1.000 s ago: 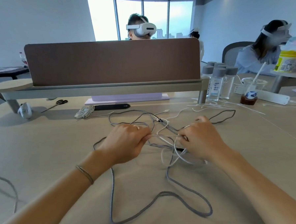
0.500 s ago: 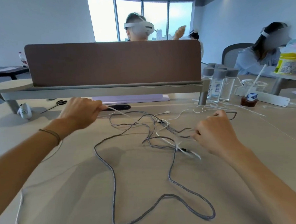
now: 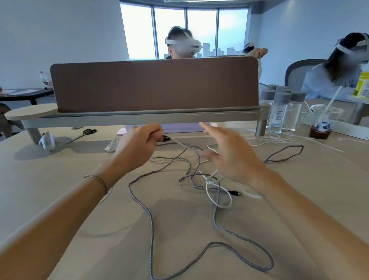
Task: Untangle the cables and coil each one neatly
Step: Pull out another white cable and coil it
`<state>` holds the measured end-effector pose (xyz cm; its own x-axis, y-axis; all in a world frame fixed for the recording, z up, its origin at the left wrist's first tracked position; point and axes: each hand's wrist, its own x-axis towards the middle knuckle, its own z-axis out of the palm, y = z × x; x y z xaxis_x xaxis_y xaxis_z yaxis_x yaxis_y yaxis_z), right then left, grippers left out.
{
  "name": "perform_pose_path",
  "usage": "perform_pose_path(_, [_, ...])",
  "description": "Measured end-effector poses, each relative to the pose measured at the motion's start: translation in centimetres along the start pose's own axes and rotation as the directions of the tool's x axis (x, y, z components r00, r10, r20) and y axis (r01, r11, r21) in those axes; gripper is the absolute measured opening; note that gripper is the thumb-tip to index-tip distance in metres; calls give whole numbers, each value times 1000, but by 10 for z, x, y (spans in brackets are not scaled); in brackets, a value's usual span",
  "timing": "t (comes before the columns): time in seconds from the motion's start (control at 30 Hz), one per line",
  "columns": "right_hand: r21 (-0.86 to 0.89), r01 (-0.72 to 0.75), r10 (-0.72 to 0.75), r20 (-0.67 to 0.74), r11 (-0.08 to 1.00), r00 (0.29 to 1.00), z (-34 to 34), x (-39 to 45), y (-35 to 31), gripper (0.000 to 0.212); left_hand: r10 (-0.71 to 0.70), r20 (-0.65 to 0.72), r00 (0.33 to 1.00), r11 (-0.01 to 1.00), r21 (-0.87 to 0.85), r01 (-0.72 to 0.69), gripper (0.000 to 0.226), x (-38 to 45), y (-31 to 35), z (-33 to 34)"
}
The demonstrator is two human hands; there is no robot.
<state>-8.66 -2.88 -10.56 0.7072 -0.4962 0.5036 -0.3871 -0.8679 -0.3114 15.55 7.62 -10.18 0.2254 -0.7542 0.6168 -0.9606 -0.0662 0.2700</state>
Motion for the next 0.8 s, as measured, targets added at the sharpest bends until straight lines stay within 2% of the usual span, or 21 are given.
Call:
perform_pose_path(0.03, [170,-72,51,127,983,991,3,7,-8,53,26,-19,999,999,-36,-27,22,4,10,-2])
perform_pose_path(0.07, [316,-139,70,221,938,973,6,12,-12,38,58,-44,997,997,-47,-60,22,8,17,-6])
perform_pose_path(0.1, [432,-197,83,267,880,960,7,15,-12,23,97,-67,993,995,-12,-98,23,12,20,-10])
perform_pose_path(0.17, [579,-283,113,311,765,944,2,16,-3,33,199,-78,977,968,174,-183,22,18,15,-25])
perform_pose_path(0.23, [644,-325,114,347,693,931,-8,12,10,39,300,-53,953,899,350,-263,27,24,-5,-38])
perform_pose_path(0.3, [634,-333,89,385,698,919,-15,10,26,39,346,3,938,839,446,-311,35,28,-32,-47])
perform_pose_path(0.43, [421,-317,127,421,850,898,-25,13,39,38,357,102,928,779,515,-357,32,31,-65,-47])
perform_pose_path(0.5, [347,-304,154,397,887,905,-27,16,39,37,268,122,956,798,528,-292,34,32,-68,-41])
perform_pose_path(0.57, [263,-236,148,315,935,937,-25,20,38,35,75,230,970,822,537,-191,32,33,-64,-32])
perform_pose_path(0.6, [214,-191,133,256,958,957,-23,22,37,34,-23,300,954,854,502,-137,30,33,-57,-29])
perform_pose_path(0.67, [172,-132,105,158,976,982,-18,28,31,32,-105,358,928,958,286,-2,27,35,-37,-20])
perform_pose_path(0.73, [151,-89,73,112,985,991,-15,36,22,30,-70,352,933,992,122,28,37,40,-8,-11])
perform_pose_path(0.8, [138,-73,61,86,988,994,-17,42,13,28,36,330,943,993,99,-72,61,43,27,-1])
